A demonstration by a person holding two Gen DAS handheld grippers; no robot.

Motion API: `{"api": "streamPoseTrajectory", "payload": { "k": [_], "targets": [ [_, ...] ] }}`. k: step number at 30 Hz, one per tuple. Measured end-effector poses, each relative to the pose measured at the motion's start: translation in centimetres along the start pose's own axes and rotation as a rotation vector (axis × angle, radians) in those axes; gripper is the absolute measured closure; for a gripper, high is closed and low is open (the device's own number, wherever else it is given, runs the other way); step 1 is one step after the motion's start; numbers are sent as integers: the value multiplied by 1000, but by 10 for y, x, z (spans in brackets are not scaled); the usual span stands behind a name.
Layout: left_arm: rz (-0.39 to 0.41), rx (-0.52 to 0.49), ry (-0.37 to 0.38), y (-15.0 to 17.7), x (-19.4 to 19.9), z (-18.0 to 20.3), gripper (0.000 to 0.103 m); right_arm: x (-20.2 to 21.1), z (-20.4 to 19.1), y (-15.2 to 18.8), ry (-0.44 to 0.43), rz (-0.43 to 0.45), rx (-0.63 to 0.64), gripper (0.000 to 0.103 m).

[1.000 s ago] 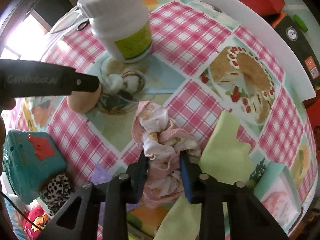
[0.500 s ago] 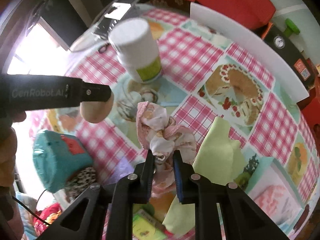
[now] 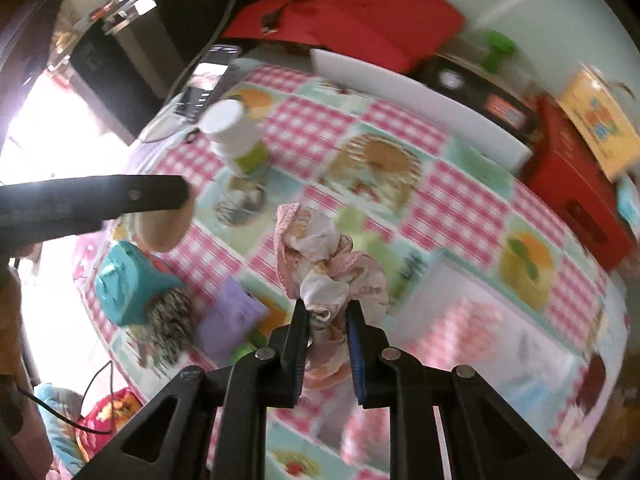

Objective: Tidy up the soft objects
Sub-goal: 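Carry the floral cloth and sponge into the tray and open both grippers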

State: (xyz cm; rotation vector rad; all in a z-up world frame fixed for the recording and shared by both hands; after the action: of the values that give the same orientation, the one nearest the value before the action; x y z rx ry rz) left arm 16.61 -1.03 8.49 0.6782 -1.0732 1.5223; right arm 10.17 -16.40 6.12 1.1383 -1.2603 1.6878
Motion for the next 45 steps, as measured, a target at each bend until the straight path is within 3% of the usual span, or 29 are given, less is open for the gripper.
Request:
{"api": "streamPoseTrajectory", "payload": {
  "k": [6,14,22,31,33,34,36,40,42,45],
  "targets": [
    [-55,-90,38,32,-17,59,64,4,62,58,90,-60,-82,83],
    [-175,-211,63,73,-74,135,64,-11,134,129,149,-152,-210,83],
    [-266,-275,51,102,-131,170,63,-35,181,172,168,-226,-326,83],
    [-306,-301,71,117,-159,180,58,-57,192,188,163,-270,-369,82],
    [-301,-300,67,116,-158,178,52,-57,191,189,160,-277,-369,76],
    [-294,-297,66,114,-156,175,42,-58,191,187,161,-277,-370,72],
    [-279,-282,79,111,-151,170,31,-56,192,186,170,-274,-376,40],
    [-240,-243,104,105,-136,152,25,-52,195,183,180,-250,-402,35],
    [-213,-228,118,102,-127,141,20,-51,193,182,185,-242,-417,26],
    [-145,-193,126,97,-113,120,16,-43,183,179,194,-188,-415,20]
  ]
}}
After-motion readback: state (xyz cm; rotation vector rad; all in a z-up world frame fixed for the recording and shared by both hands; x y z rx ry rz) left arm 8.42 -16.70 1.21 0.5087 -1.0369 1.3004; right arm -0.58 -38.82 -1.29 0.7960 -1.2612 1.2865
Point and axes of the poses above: each gripper's, at about its wrist camera, not at the fingertips, and x roughly against the way its jaws point, z to its right, y to its underside, the point moved 3 cm from there along -x, roughly the way its jaws point, and after that the axes turned 10 degrees about y, right-handed, at the moved point
